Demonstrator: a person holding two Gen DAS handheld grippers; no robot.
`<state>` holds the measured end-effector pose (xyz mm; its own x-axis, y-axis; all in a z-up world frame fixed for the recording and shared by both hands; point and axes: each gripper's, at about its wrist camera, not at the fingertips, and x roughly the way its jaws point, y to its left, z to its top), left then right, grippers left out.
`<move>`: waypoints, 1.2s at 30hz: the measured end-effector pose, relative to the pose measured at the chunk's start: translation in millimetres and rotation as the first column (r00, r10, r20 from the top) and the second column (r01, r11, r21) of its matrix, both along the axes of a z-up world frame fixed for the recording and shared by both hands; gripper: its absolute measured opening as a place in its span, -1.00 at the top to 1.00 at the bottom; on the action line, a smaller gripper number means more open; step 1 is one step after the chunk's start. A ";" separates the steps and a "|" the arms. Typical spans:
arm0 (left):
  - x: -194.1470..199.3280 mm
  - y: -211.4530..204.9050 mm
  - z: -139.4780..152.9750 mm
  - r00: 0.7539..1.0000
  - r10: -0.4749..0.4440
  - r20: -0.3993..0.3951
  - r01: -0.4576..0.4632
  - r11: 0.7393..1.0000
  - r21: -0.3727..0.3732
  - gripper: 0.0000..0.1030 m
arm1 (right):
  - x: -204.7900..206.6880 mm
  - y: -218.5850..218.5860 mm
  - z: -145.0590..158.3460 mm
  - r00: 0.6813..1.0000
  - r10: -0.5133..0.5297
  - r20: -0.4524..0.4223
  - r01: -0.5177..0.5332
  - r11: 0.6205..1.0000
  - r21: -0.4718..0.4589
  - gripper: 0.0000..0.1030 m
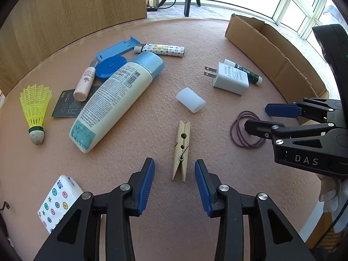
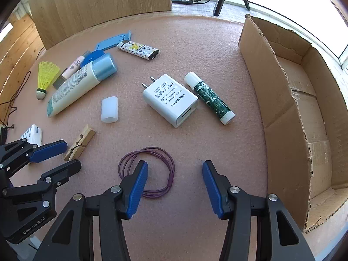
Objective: Organize objects
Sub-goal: 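Close the right tool on the purple rubber band while the left tool holds the clothespin, then carry clothespin and rubber band into the box and open both tools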
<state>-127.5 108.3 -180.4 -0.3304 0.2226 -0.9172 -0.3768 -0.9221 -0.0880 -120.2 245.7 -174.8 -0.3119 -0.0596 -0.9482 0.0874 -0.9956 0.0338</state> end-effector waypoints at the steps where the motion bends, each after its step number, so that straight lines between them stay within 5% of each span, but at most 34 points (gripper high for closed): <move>1: -0.7 0.0 -0.1 1.000 0.002 0.000 -0.002 1.000 0.002 0.19 | 0.1 -2.7 -0.3 1.000 0.012 -0.002 -0.012 1.000 0.016 0.06; 6: -7.1 2.8 -1.2 1.000 0.021 -0.003 -0.021 1.000 0.009 0.21 | 3.4 -9.1 0.4 0.999 0.047 -0.019 -0.046 0.998 0.034 0.28; 11: -8.6 2.2 -2.0 0.999 0.038 -0.005 -0.038 0.999 0.023 0.73 | 6.5 -12.5 0.6 0.998 0.063 -0.021 -0.062 0.998 0.018 0.60; 15: -8.8 -3.8 -1.9 0.998 0.063 0.013 -0.064 0.996 0.056 0.74 | 7.4 -7.1 2.7 0.998 0.056 -0.019 -0.056 0.998 -0.005 0.92; 24: 1.3 -16.7 13.3 0.992 0.124 0.016 -0.125 0.985 0.116 0.74 | 21.3 24.2 25.5 0.999 -0.023 -0.046 0.017 0.993 -0.117 0.93; 36: -0.6 27.3 73.7 0.991 0.094 -0.098 -0.075 0.980 0.186 0.75 | 40.2 78.1 112.7 0.975 -0.063 -0.211 0.025 0.984 -0.178 0.93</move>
<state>-128.1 135.5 -106.7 -0.4484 0.3490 -0.8229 -0.3141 -0.9234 -0.2204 -80.0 323.8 -62.1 -0.5133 -0.1988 -0.8349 0.0674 -0.9791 0.1917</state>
